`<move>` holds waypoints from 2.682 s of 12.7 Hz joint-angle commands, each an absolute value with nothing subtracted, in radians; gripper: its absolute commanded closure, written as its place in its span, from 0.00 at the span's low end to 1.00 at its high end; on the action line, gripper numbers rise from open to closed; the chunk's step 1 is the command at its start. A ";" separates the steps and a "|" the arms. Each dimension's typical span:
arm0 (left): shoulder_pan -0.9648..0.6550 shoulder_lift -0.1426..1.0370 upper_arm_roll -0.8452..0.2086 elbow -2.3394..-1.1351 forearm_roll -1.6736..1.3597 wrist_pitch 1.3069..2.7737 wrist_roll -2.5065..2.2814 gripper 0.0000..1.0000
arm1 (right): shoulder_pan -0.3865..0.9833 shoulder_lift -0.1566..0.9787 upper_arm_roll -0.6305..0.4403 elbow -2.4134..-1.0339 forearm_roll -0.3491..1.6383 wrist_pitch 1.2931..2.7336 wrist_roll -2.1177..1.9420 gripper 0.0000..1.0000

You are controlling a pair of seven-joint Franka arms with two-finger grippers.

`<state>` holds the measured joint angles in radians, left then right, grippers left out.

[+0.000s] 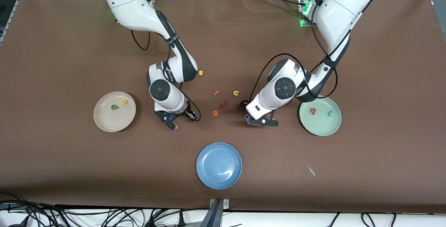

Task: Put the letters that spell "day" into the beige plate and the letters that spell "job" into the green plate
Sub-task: 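Move the right gripper to the cyan letter while the left reaches blue, then grasp the cyan letter with the right gripper while the left grasps blue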

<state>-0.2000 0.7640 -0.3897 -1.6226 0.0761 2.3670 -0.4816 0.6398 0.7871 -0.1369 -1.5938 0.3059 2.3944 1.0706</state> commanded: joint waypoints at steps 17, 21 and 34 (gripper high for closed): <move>-0.373 0.822 -0.242 -1.588 0.170 2.505 -0.604 0.49 | 0.653 0.830 -0.144 -1.540 0.319 2.393 1.072 0.85; -0.374 0.834 -0.242 -1.563 0.173 2.505 -0.604 0.58 | 0.652 0.828 -0.146 -1.528 0.310 2.370 1.066 0.90; -0.315 0.781 -0.241 -1.565 0.175 2.390 -0.519 0.95 | 0.607 0.785 -0.222 -1.413 0.273 2.047 0.755 0.96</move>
<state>-0.3435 0.8101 -0.2346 -1.5641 0.1444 2.4489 -0.5629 0.6159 0.7995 -0.2032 -1.4263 0.2902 2.1079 0.8481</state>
